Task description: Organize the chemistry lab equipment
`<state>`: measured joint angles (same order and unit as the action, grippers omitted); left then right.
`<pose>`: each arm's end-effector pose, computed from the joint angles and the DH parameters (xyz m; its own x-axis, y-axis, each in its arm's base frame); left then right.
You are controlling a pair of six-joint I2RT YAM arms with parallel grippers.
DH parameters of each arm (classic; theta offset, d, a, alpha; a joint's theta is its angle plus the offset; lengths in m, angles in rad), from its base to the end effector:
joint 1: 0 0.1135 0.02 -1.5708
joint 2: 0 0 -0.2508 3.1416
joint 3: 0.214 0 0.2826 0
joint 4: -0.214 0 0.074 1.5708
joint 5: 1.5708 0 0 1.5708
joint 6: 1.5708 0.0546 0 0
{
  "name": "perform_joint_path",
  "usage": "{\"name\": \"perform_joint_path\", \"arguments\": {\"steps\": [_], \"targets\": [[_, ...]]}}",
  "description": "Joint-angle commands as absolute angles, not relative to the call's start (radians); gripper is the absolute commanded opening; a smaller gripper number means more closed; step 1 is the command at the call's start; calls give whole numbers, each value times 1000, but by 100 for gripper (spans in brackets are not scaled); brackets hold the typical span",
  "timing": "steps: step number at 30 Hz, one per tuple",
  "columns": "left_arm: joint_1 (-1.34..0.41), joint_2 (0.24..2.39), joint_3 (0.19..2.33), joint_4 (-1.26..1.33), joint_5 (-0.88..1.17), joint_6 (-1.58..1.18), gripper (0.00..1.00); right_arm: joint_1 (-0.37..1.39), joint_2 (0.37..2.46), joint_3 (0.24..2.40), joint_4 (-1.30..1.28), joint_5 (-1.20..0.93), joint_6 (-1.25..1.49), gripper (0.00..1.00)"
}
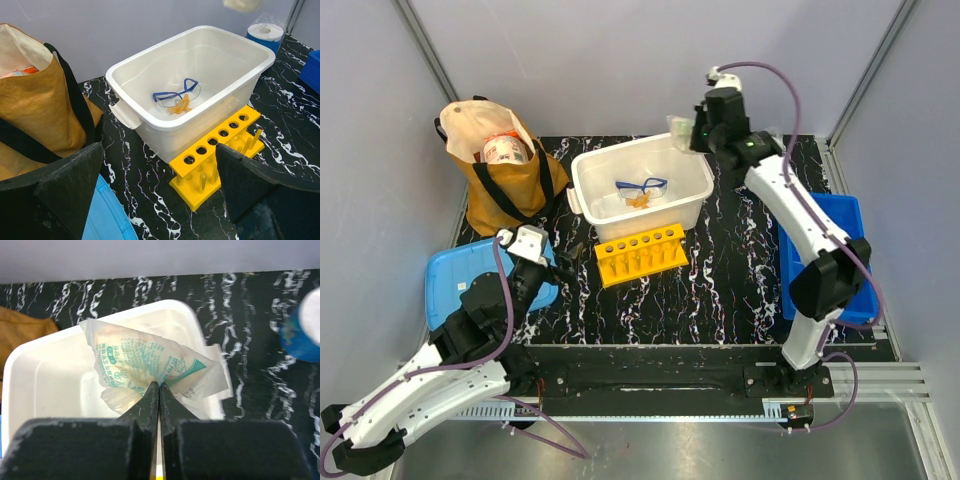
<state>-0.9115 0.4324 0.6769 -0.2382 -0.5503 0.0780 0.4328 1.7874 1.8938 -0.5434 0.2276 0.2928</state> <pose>0.1244 -0.1139 0.3444 0.0314 0.0679 -0.9972 0.3520 0.9330 0.0746 0.4204 0.1806 0.3936 -0.4322 0.1101 -0.8950 -0.1026 0.9801 0.1701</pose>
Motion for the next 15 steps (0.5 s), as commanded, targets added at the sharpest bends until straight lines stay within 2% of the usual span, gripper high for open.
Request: {"name": "perform_joint_path", "arguments": {"steps": [1, 7, 15], "targets": [[-911, 448, 681, -206, -568, 78, 99, 509, 1908, 1962, -489, 210, 290, 4], [-913, 451, 680, -204, -569, 80, 99, 574, 2078, 2055, -517, 201, 282, 4], [-911, 457, 681, -199, -571, 83, 99, 617, 2223, 2105, -543, 221, 272, 10]]}}
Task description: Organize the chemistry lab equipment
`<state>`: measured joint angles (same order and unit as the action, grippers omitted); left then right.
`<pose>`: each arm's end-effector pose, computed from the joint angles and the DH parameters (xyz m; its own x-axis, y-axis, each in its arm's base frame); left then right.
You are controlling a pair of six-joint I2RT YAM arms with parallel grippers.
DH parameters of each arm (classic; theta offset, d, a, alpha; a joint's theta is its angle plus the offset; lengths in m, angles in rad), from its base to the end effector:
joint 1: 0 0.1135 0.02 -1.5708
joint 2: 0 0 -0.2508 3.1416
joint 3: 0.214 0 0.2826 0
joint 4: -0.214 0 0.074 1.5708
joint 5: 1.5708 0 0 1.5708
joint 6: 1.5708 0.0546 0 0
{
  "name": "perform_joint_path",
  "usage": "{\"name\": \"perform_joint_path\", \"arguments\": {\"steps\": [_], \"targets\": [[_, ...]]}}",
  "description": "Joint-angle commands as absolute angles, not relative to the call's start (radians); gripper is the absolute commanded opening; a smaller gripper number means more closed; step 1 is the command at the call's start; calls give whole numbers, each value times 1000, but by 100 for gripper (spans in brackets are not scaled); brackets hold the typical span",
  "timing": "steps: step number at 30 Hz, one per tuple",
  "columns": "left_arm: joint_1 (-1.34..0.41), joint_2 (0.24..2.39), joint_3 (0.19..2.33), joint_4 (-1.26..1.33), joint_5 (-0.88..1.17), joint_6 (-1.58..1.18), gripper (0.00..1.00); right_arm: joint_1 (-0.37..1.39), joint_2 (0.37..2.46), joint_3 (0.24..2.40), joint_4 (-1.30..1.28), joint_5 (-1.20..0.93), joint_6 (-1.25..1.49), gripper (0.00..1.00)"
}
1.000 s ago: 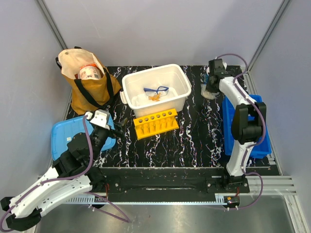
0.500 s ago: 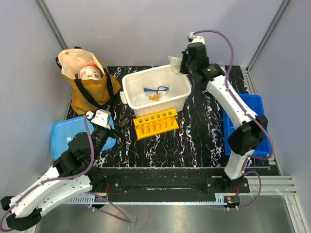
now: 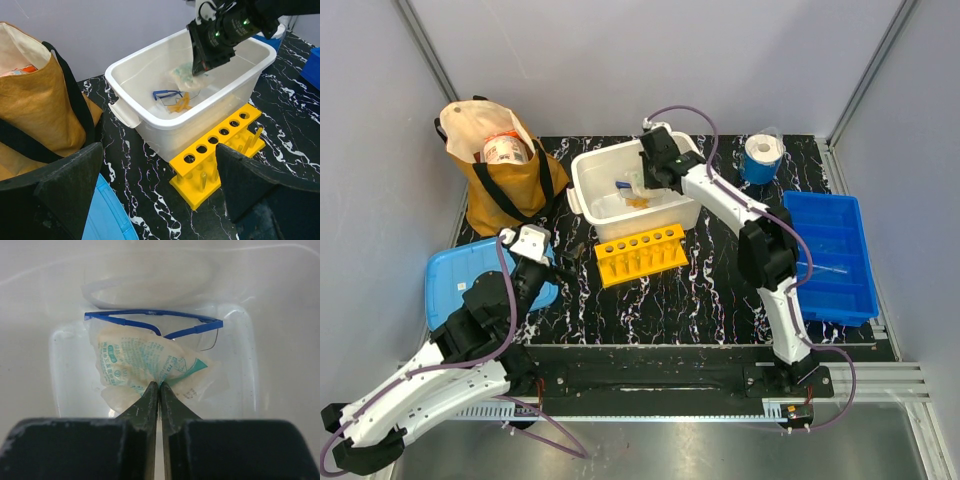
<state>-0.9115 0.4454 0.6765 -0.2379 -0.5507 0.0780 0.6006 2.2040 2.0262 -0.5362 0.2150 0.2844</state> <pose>0.1263 -0.1163 0.3424 0.0234 0.0783 -0.9967 0.3523 0.9323 0.0815 0.4579 0.2996 0.2425 -0.6361 -0.1035 -0.7646 -0.2507 0.9649 0.0779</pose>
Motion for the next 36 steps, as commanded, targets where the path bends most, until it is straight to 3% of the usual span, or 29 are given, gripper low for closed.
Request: {"name": "perform_joint_path", "arguments": {"steps": [1, 4, 12, 21, 29, 33, 36], "targets": [[-911, 459, 680, -198, -571, 83, 99, 617, 2233, 2112, -548, 221, 270, 11], [-911, 465, 677, -198, -569, 86, 99, 621, 2263, 2114, -548, 235, 262, 12], [-913, 495, 669, -193, -577, 92, 99, 623, 2287, 2158, -592, 241, 252, 28], [-913, 590, 702, -244, -637, 65, 99, 635, 2070, 2132, -624, 207, 210, 51], [-873, 716, 762, -339, -750, -73, 99, 646, 1740, 1808, -507, 169, 187, 78], [-673, 846, 848, -498, -600, -167, 99, 646, 1559, 1590, -414, 175, 196, 99], [-502, 908, 867, -571, -450, -239, 94, 646, 1421, 1421, -351, 158, 225, 100]]}}
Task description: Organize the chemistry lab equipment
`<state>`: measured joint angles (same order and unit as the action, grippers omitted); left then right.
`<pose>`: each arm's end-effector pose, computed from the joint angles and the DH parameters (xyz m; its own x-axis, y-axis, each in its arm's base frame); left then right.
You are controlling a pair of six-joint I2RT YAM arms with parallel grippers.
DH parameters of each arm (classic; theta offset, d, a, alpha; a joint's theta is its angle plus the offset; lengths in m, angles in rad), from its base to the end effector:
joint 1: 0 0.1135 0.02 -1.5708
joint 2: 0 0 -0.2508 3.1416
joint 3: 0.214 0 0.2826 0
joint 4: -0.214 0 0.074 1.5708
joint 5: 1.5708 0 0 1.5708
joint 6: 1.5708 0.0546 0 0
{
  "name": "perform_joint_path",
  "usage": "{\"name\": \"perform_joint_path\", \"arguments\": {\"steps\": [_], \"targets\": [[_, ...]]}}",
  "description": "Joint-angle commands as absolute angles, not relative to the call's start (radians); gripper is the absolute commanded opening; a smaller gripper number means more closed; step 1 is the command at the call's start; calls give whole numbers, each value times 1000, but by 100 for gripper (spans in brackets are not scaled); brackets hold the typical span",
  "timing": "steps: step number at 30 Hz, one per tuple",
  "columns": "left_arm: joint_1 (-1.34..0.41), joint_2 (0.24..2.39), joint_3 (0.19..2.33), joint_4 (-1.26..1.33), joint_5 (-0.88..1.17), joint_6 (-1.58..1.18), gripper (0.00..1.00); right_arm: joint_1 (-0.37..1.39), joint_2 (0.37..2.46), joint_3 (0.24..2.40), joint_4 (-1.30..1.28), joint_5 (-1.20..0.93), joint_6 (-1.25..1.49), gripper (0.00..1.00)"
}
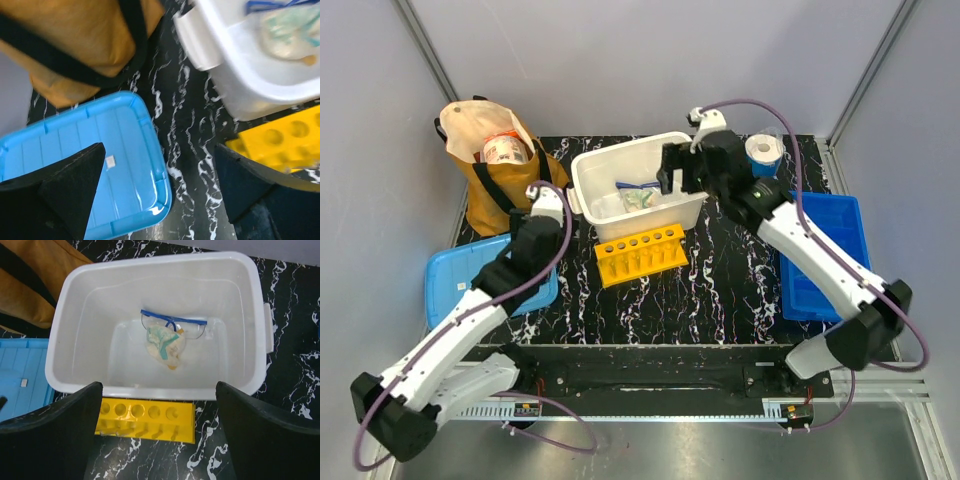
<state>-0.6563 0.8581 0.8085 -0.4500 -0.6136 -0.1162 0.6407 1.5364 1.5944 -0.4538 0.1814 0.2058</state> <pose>0.2085 -0.1209 0.2927 -0.3884 0.1795 -0.9038 0.0538 0.9836 0.1722 0.3277 0.2321 0.3908 -0.3954 -0.0441 -0.9174 -0.3817 0.9164 0.1205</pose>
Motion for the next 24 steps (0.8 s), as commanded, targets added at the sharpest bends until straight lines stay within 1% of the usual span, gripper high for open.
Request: {"name": "perform_joint_path", "arguments": {"steps": [1, 5, 7, 11, 14, 21, 24], "targets": [[-468, 917, 856, -569, -430, -248, 93, 646, 1389, 1376, -330, 153, 232, 100], [-381, 951, 805, -546, -427, -282, 90, 646, 1280, 1272, -301, 160, 238, 100], [-339, 989, 793, -529, -361, -284, 88, 646, 1247, 1246, -298, 158, 236, 100], [-287, 1095, 808, -531, -295, -311, 80, 646, 1207, 1223, -287, 170, 230, 100], [-244, 1153, 808, -525, -206, -328, 75, 646, 1197, 1216, -282, 172, 232, 100], [-227, 1238, 792, -503, -138, -379, 67, 646, 1186, 1200, -268, 183, 232, 100], [-229, 1278, 788, -506, -138, -387, 59, 646, 1184, 1195, -262, 186, 230, 100]]}}
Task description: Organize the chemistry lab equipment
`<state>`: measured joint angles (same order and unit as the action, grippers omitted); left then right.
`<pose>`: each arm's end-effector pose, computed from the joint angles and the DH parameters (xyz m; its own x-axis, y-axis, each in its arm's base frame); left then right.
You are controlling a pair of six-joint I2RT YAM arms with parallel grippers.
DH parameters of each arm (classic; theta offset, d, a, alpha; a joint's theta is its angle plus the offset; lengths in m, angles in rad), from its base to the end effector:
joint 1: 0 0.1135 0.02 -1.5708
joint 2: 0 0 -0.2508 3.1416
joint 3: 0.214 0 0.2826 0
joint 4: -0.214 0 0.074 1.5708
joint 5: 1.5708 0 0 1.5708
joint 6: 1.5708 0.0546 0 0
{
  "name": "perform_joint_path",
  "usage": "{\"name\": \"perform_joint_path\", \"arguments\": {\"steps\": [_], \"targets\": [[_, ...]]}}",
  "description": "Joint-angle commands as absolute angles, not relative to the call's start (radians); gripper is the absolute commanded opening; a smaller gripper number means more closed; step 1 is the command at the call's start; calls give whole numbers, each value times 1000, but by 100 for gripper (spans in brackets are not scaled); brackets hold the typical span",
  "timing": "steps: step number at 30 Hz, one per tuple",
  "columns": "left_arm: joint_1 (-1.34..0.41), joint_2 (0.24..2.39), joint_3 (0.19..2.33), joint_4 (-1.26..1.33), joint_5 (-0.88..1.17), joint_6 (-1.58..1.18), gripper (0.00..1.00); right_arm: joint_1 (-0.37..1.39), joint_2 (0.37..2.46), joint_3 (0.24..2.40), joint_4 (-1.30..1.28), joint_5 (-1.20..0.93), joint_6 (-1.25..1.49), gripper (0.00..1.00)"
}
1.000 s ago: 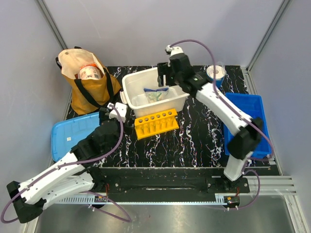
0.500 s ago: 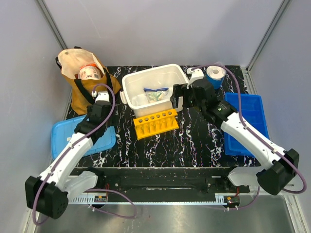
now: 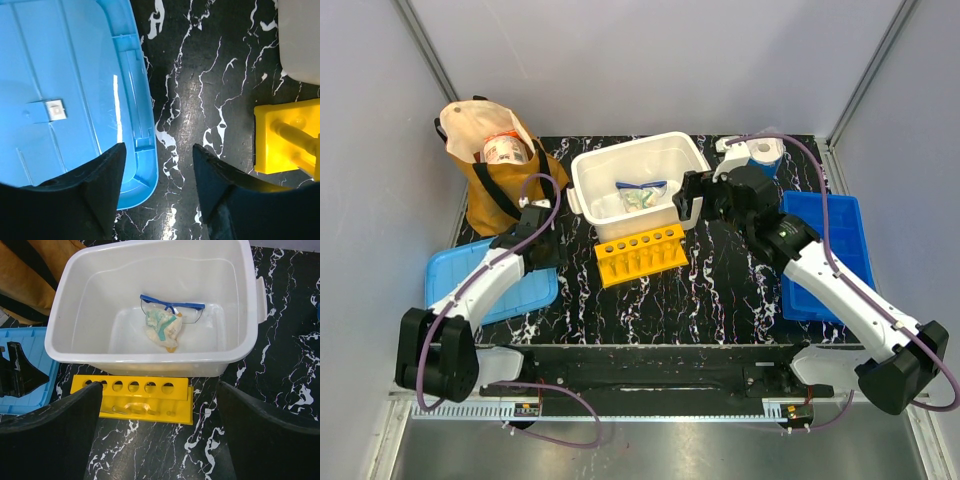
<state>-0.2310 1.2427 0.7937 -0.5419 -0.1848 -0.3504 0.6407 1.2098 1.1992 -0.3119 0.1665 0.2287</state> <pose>0.2787 -0.0553 0.1783 -0.8084 -0.1565 -0.5674 -0.1602 0.9861 -0.0437 0.2695 0.1897 0.3647 -0.3525 0.0160 -0.9357 -0.3938 0.9045 0.1639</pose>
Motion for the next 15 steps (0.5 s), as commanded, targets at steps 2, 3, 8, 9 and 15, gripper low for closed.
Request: {"name": "perform_joint_path", "arguments": {"steps": [2, 3, 8, 9, 15], "targets": [[-229, 1290, 790, -511, -147, -393, 56, 646, 1181, 1193, -264, 184, 230, 100], [-227, 1289, 788, -508, -149, -393, 55, 646, 1180, 1190, -262, 183, 230, 100], [-229, 1316, 791, -500, -156, -396, 52, 646, 1157, 1154, -235, 192, 230, 100], [-227, 1328, 792, -505, -158, -396, 52, 646, 1154, 1147, -229, 193, 230, 100], [-226, 1387, 819, -498, -159, -376, 48, 644, 1144, 1141, -224, 196, 221, 100]]}}
